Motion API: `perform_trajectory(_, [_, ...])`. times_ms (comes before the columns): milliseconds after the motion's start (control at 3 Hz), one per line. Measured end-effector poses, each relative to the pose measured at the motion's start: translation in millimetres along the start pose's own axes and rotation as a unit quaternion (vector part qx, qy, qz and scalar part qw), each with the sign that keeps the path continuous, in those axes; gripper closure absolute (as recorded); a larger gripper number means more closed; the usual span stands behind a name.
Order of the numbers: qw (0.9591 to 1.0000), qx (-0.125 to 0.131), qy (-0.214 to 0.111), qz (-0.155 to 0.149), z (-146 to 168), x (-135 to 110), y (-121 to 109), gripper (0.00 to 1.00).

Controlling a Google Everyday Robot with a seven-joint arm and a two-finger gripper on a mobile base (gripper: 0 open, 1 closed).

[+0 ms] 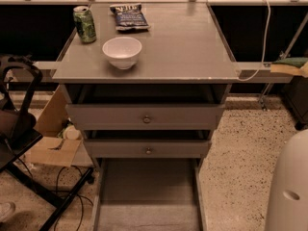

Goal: Place sponge into bottom drawer

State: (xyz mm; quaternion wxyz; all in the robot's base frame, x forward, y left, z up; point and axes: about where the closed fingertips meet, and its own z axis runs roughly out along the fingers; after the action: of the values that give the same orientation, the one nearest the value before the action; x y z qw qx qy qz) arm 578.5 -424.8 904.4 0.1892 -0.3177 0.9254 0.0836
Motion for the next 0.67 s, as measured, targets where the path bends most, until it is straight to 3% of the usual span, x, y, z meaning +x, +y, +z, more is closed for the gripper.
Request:
perform_trajectory(333, [0.9999,-0.004,0.009,0.005,8,18,-4,1.00])
perform_trajectory(667, [0.9998,-0.011,0.019,-0.006,2,53,4,1.00])
